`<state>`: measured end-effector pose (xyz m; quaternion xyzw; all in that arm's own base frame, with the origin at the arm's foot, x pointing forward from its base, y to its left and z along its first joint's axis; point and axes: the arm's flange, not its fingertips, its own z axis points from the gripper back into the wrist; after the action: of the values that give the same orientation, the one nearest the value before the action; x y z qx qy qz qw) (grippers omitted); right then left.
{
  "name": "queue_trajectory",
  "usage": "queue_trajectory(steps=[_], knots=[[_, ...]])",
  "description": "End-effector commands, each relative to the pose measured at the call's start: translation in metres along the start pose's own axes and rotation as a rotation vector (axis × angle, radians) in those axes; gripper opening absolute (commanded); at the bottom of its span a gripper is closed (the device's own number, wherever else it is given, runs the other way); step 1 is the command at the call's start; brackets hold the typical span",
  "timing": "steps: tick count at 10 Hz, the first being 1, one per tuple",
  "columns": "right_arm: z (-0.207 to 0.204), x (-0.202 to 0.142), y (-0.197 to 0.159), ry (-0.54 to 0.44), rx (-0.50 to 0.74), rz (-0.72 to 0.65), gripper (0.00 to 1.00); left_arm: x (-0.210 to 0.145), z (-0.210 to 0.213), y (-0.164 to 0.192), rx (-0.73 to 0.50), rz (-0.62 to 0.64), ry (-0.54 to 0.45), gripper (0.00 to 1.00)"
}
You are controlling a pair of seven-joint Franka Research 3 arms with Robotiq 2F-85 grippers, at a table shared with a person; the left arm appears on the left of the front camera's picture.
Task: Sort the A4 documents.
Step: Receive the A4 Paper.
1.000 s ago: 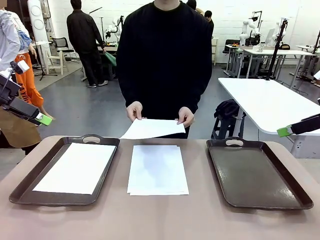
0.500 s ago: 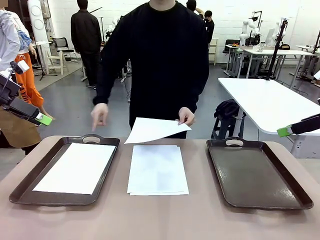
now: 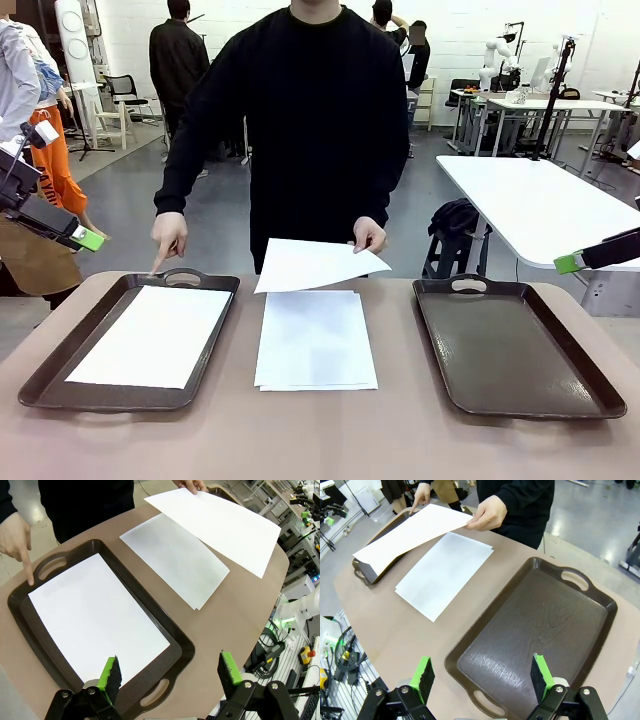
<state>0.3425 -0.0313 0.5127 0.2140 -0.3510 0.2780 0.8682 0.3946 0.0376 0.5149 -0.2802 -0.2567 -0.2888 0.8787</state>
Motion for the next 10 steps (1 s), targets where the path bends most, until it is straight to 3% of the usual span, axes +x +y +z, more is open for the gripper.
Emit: queue_trajectory(steps=[1, 10], knots=[[-0.0020, -0.0006, -0.0012, -0.007, 0.018, -0.003, 1.00, -0.0007, 0.0004, -0.0013, 0.002, -0.002, -0.003, 1.00], [-0.0020, -0.0006, -0.0012, -0.007, 0.018, -0.003, 1.00, -0.0007, 0.0004, -0.0013, 0.002, -0.002, -0.003, 1.00]])
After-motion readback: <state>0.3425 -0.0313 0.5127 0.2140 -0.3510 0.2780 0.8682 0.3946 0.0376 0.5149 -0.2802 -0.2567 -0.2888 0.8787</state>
